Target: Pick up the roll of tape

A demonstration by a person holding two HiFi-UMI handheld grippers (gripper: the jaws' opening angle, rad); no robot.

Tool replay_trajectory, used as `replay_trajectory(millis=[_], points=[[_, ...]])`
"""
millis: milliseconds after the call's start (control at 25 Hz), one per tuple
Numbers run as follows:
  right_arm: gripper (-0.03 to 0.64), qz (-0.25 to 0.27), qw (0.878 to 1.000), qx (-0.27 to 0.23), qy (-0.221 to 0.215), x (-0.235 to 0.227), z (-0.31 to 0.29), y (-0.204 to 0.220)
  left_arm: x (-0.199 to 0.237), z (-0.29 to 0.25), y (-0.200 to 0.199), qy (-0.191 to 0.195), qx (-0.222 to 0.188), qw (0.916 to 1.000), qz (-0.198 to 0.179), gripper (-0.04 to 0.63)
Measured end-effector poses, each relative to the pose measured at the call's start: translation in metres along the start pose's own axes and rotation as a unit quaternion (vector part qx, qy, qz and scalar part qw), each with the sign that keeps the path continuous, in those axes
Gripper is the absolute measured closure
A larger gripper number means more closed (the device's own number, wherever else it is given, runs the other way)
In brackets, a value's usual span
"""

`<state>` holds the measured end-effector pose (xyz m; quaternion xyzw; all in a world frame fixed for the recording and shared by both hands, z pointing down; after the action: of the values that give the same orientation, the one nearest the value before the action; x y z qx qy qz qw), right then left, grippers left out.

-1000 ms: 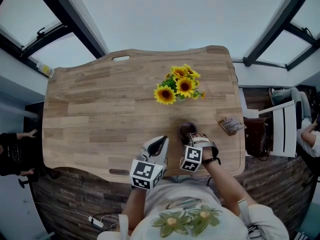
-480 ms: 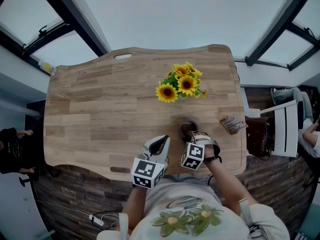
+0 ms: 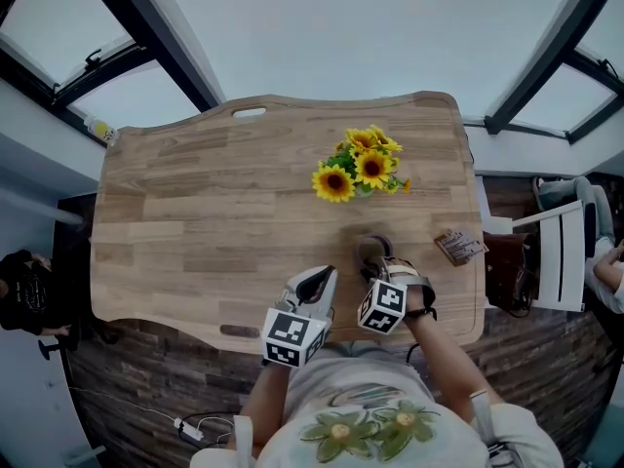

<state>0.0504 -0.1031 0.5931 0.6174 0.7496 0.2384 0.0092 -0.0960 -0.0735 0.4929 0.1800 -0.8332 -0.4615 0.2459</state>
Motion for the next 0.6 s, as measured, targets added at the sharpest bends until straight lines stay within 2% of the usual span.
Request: replay_trajectory(millis=[600], points=[[0.531, -0.006, 0.999, -0.041, 0.032, -0.011, 0.037, -0.016, -0.004, 0.005, -0.004, -0.003, -0.014, 0.9999, -0.005, 0.591]])
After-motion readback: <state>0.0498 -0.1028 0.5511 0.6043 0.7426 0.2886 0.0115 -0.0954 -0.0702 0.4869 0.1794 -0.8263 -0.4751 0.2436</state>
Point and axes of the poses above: the fingertips, and each gripper's own axes: z backward along the fingers, x to its left, y out of its underside, the point moved 10 cm from there along z, backward along the fingers
